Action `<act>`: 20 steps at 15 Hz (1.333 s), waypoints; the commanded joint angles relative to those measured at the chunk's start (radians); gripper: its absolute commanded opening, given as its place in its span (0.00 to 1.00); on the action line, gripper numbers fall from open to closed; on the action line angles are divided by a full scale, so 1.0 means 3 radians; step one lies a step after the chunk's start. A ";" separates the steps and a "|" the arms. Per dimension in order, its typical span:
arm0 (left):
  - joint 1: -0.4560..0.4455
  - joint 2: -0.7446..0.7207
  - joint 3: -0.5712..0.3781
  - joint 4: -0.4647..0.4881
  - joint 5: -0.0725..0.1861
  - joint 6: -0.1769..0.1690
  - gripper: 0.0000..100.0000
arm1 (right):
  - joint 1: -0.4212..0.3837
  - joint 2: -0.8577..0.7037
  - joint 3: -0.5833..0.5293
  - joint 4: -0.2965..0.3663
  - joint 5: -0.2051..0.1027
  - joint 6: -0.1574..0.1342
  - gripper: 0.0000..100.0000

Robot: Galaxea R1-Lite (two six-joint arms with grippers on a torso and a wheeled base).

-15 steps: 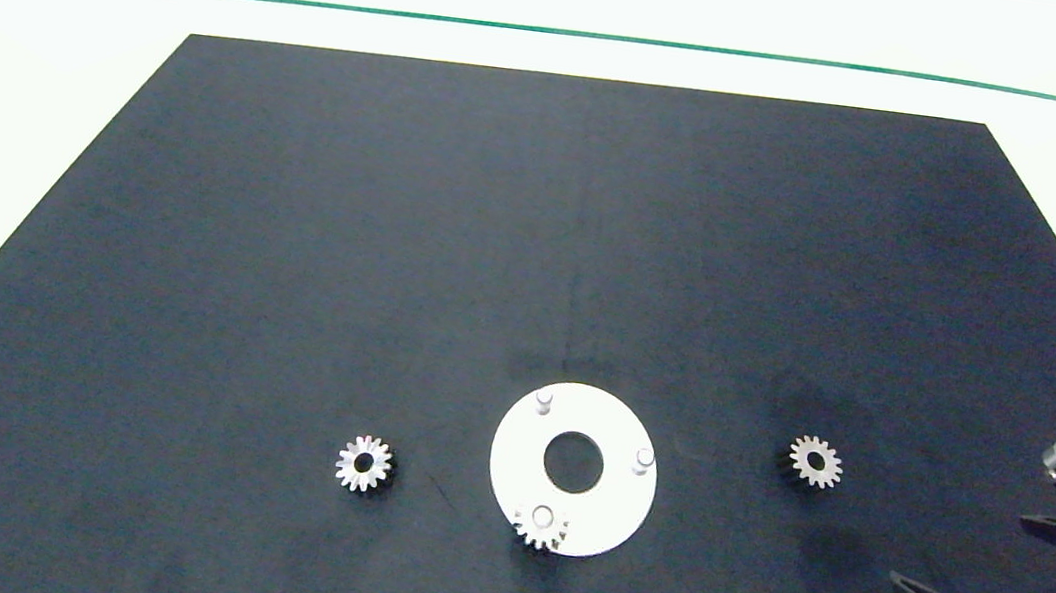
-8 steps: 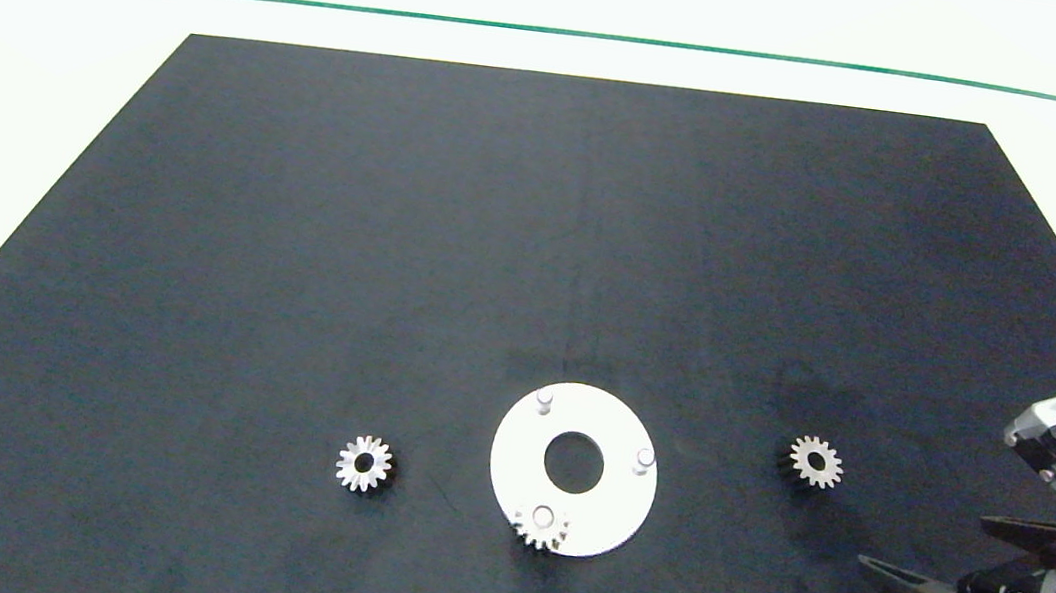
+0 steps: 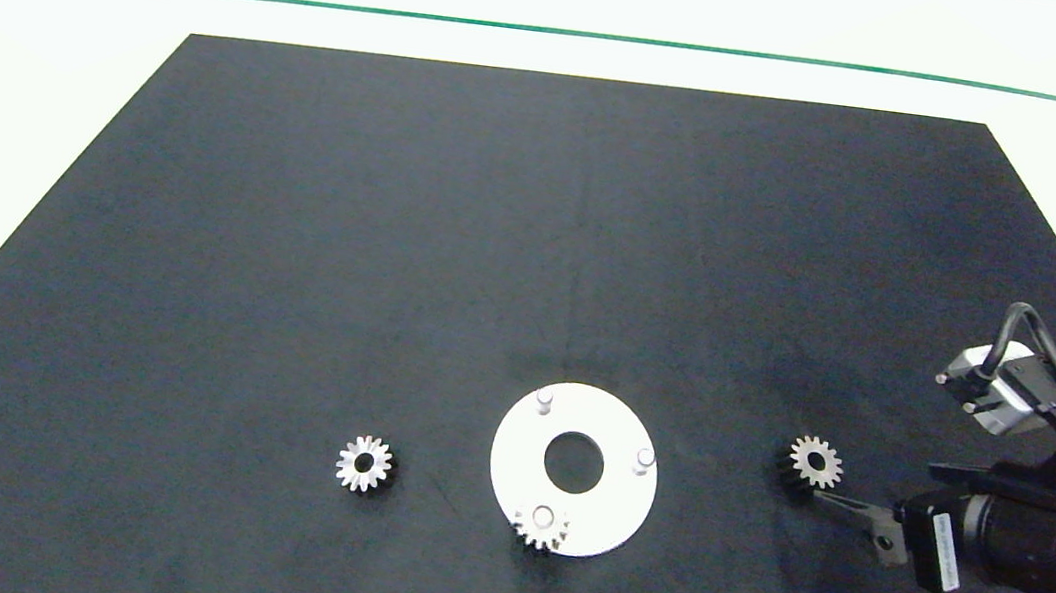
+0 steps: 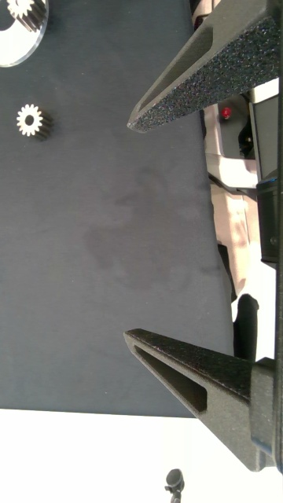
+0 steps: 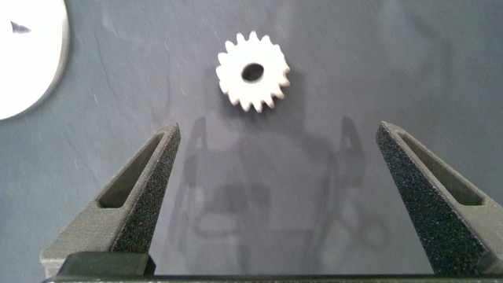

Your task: Install three planetary gears onto the carrier pins

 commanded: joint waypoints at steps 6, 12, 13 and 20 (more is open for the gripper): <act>-0.0021 0.0015 -0.0001 0.0013 0.0000 0.0003 1.00 | 0.0001 0.0531 -0.0060 -0.0281 0.0131 0.0005 1.00; -0.0026 0.0020 0.0005 0.0013 0.0000 0.0003 1.00 | -0.0005 0.0664 -0.0086 -0.0353 0.0131 0.0005 0.89; -0.0026 0.0020 0.0005 0.0013 0.0000 0.0003 1.00 | -0.0005 0.0669 -0.0106 -0.0363 0.0131 0.0005 0.88; -0.0026 0.0020 0.0005 0.0013 0.0000 0.0003 1.00 | -0.0015 0.0705 -0.0152 -0.0363 0.0131 0.0000 0.73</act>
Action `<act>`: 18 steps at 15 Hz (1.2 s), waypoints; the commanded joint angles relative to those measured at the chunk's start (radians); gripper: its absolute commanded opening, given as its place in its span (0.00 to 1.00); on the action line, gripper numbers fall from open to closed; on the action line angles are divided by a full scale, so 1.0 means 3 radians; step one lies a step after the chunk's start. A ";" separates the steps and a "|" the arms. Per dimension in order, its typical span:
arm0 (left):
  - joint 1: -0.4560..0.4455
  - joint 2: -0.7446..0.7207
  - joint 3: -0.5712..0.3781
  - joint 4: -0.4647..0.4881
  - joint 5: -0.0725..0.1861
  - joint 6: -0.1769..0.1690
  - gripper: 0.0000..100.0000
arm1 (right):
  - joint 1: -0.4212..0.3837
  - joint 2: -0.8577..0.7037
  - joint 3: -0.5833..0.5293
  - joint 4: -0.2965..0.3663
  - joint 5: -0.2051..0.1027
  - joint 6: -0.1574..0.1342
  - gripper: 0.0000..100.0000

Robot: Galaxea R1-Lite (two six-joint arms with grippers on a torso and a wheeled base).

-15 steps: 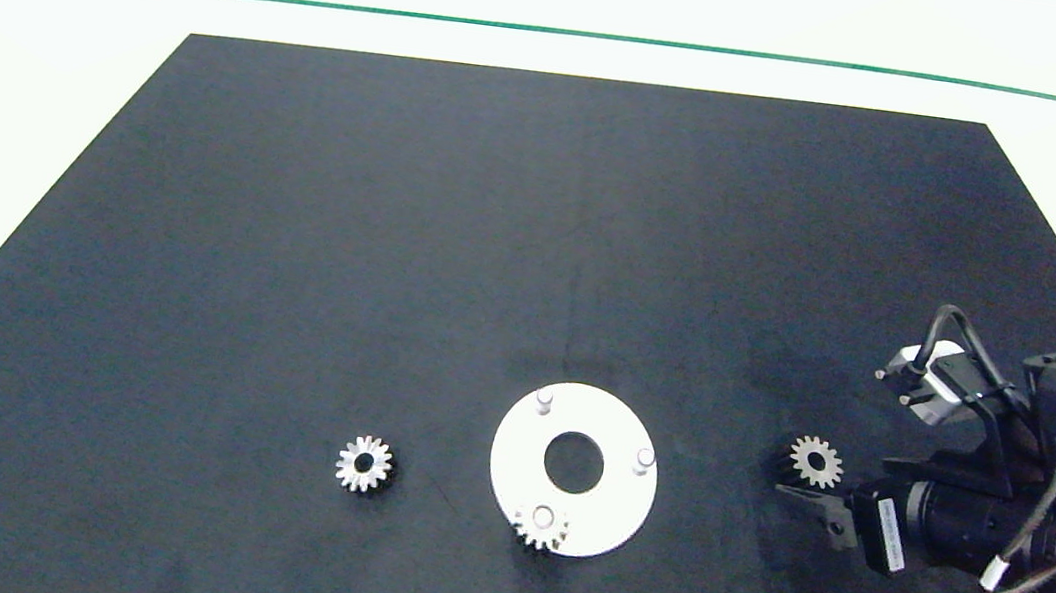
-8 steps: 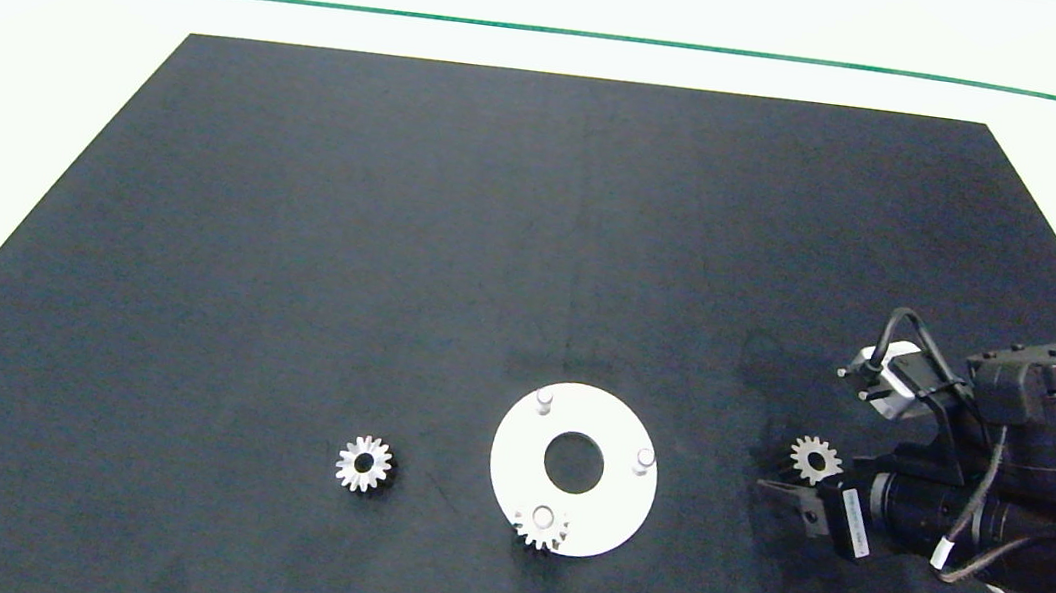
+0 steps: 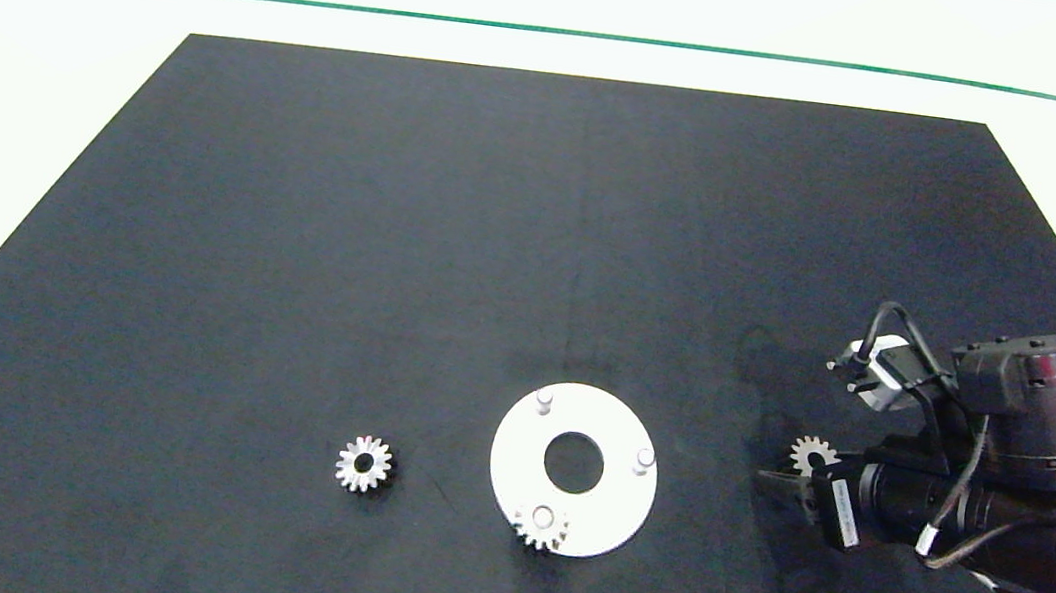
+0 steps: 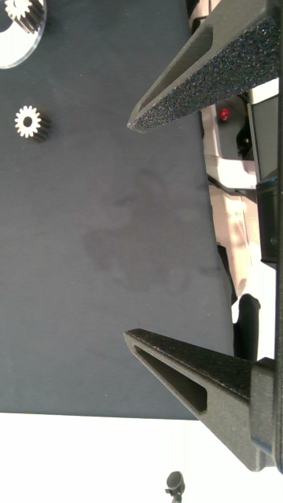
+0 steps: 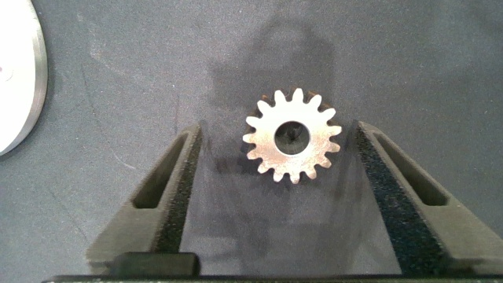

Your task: Install three planetary gears onto the carrier pins

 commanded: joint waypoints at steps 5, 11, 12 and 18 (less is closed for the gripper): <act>-0.0001 0.0005 0.0005 0.0018 0.0000 0.0003 1.00 | -0.0022 0.0031 -0.0022 -0.0008 0.0007 -0.0001 0.64; -0.0001 0.0005 0.0015 0.0018 0.0000 0.0003 1.00 | -0.0084 0.0077 -0.0058 -0.0008 0.0058 -0.0006 0.52; -0.0001 0.0005 0.0015 0.0018 0.0000 0.0003 1.00 | -0.0094 0.0082 -0.0058 -0.0008 0.0058 -0.0006 0.49; -0.0001 0.0005 0.0015 0.0018 0.0000 0.0003 1.00 | -0.0104 0.0087 -0.0058 -0.0008 0.0068 -0.0006 0.37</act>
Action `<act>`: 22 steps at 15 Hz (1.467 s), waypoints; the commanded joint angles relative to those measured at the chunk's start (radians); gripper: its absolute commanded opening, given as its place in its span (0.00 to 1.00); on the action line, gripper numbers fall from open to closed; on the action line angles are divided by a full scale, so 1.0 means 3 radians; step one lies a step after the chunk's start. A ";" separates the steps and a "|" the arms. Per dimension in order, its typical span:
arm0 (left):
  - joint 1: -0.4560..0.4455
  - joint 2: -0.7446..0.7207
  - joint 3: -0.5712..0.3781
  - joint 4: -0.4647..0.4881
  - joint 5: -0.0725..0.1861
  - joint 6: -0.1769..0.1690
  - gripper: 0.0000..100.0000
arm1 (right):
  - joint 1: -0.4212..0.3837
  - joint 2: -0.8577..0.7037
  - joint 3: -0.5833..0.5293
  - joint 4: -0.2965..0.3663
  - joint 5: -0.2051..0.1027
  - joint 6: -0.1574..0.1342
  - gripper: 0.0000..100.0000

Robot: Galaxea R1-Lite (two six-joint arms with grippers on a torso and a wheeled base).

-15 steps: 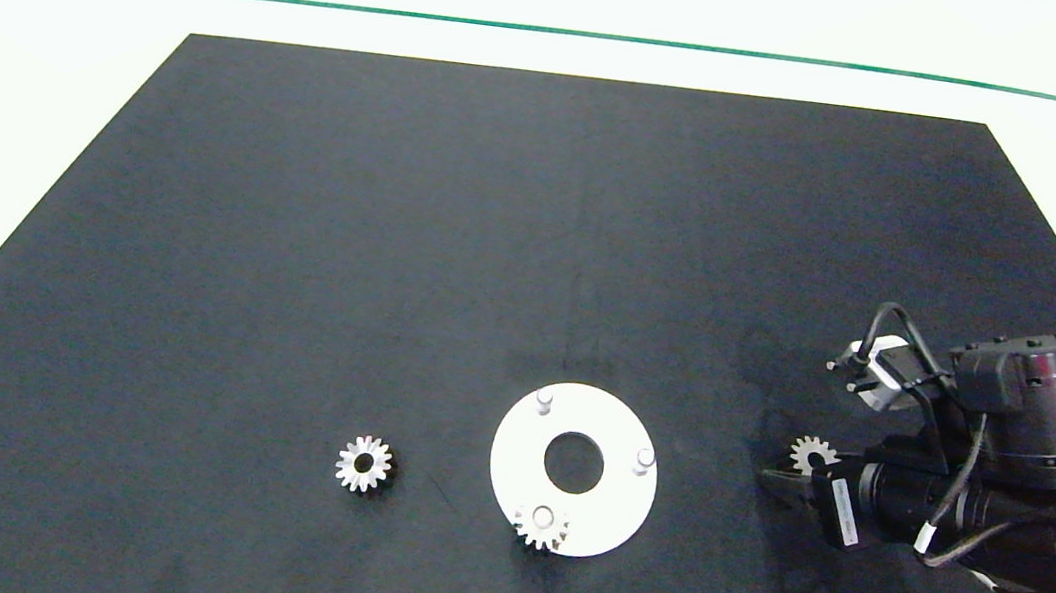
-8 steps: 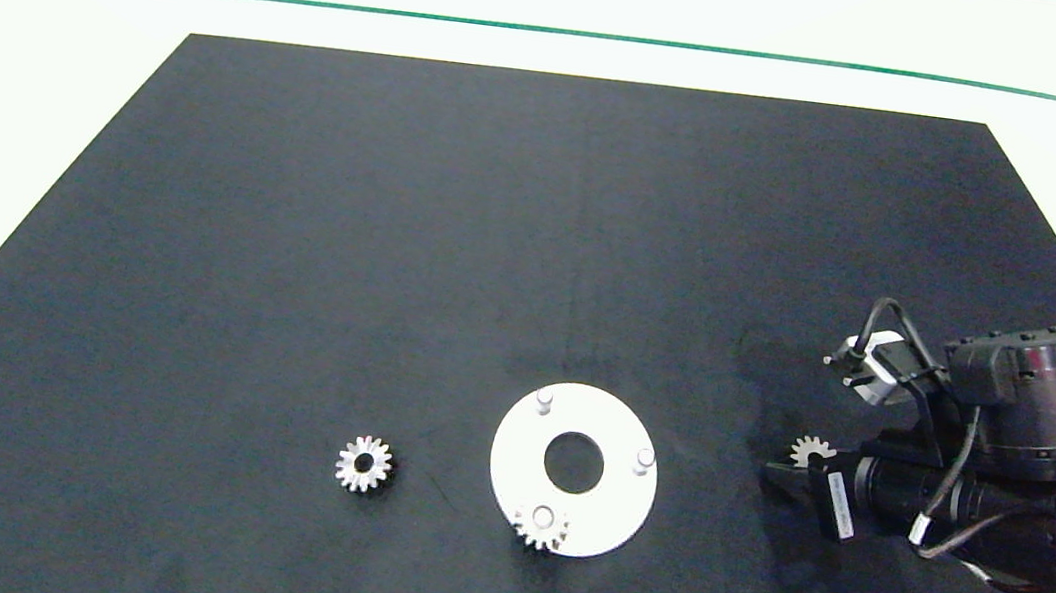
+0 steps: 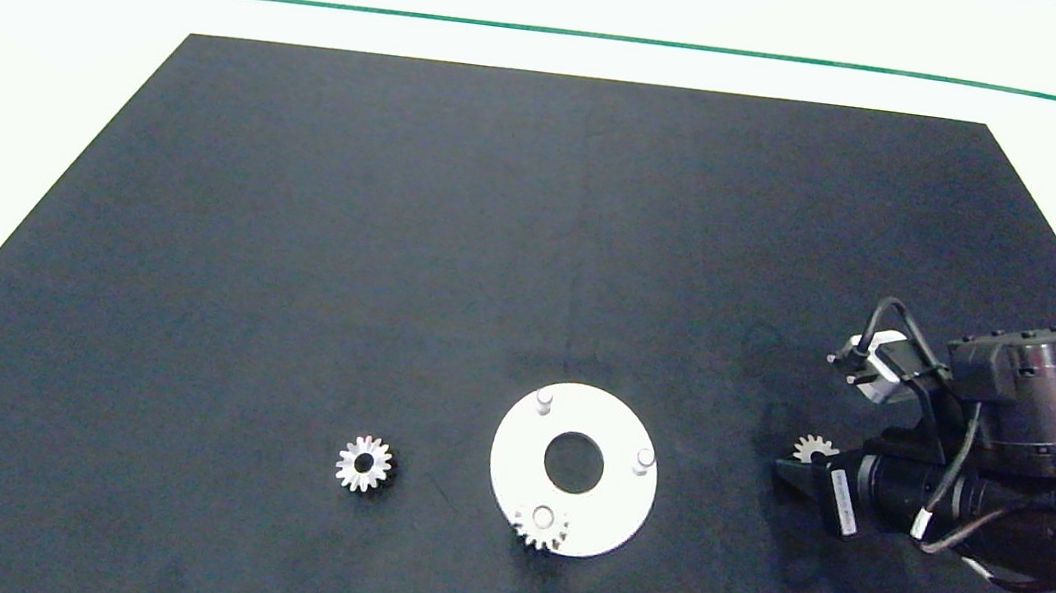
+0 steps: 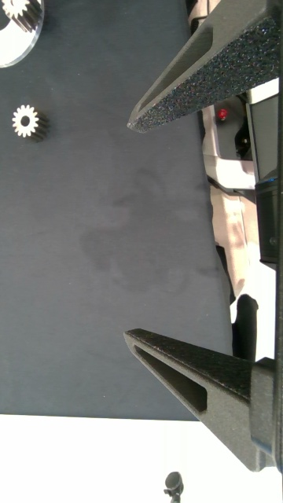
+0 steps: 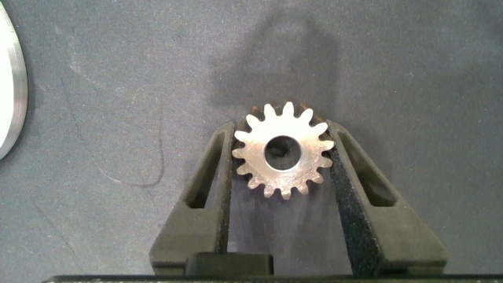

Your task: Install three planetary gears onto the carrier pins

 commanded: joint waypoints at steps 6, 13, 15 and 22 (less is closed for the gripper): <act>-0.0001 0.0005 0.0000 0.0015 0.0000 0.0002 1.00 | 0.0005 0.0004 0.0006 0.0005 -0.0004 -0.0006 0.25; -0.0001 0.0005 0.0010 0.0015 0.0000 0.0002 1.00 | 0.0522 -0.0384 0.0021 0.0056 -0.0259 -0.0201 0.22; -0.0001 0.0005 0.0015 0.0015 0.0000 0.0002 1.00 | 0.0854 -0.0446 0.0021 0.0051 -0.0443 -0.0247 0.22; 0.0004 0.0000 0.0000 0.0015 0.0000 0.0002 1.00 | 0.1432 -0.0241 -0.0173 0.0026 -0.0699 -0.0237 0.22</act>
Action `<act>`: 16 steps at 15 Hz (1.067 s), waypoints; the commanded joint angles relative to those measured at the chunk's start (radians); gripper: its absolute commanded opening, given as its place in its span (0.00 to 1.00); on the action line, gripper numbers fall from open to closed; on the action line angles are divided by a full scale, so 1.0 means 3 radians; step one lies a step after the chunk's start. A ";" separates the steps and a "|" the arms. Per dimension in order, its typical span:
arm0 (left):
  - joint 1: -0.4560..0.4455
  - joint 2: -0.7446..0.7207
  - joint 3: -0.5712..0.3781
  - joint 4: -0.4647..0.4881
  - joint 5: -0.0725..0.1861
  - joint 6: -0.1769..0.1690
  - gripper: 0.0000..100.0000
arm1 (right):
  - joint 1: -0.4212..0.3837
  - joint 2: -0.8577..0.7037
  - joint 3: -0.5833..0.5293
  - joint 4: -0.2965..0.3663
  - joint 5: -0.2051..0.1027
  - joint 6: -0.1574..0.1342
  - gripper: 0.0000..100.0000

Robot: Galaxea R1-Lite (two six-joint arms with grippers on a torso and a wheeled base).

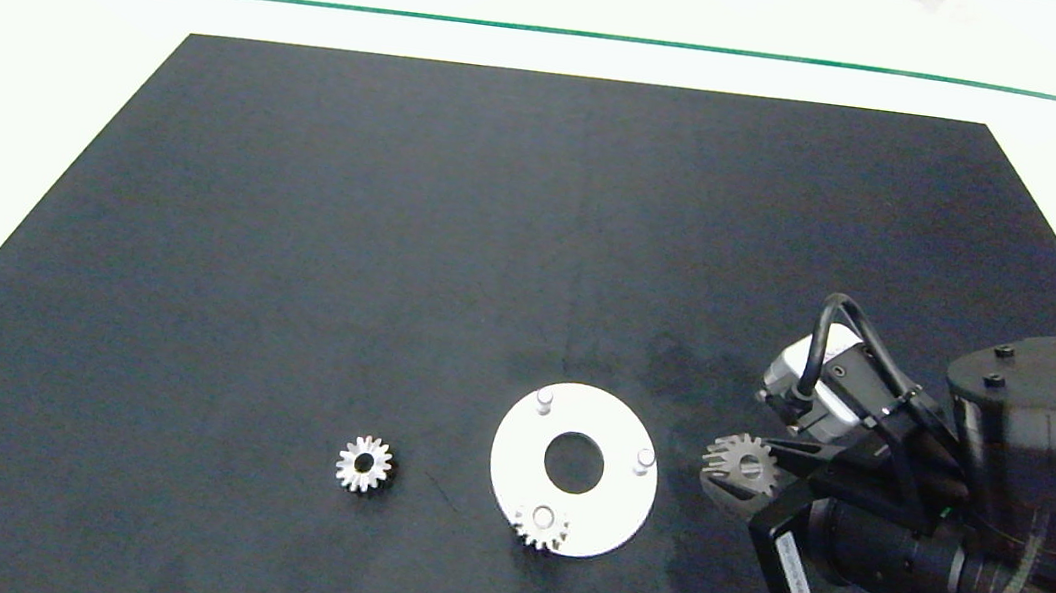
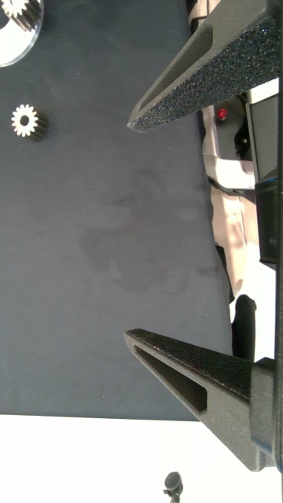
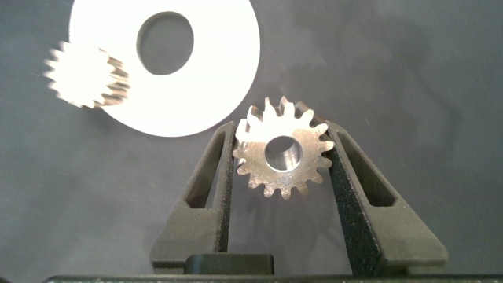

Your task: Install three planetary gears onto the carrier pins

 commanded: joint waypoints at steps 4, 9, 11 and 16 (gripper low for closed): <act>0.0002 0.0000 -0.0009 0.0015 0.0000 0.0003 1.00 | 0.0059 0.0353 -0.0175 -0.0014 -0.0007 -0.0006 0.22; 0.0002 0.0000 -0.0009 0.0015 0.0000 0.0003 1.00 | 0.0059 0.0639 -0.0370 0.0006 -0.0012 -0.0006 0.22; 0.0002 0.0000 -0.0009 0.0015 0.0005 0.0003 1.00 | 0.0065 0.0696 -0.0411 0.0006 -0.0007 -0.0006 0.22; -0.0003 0.0000 -0.0009 0.0009 0.0000 0.0003 1.00 | 0.0080 0.0716 -0.0467 0.0006 -0.0007 -0.0006 0.22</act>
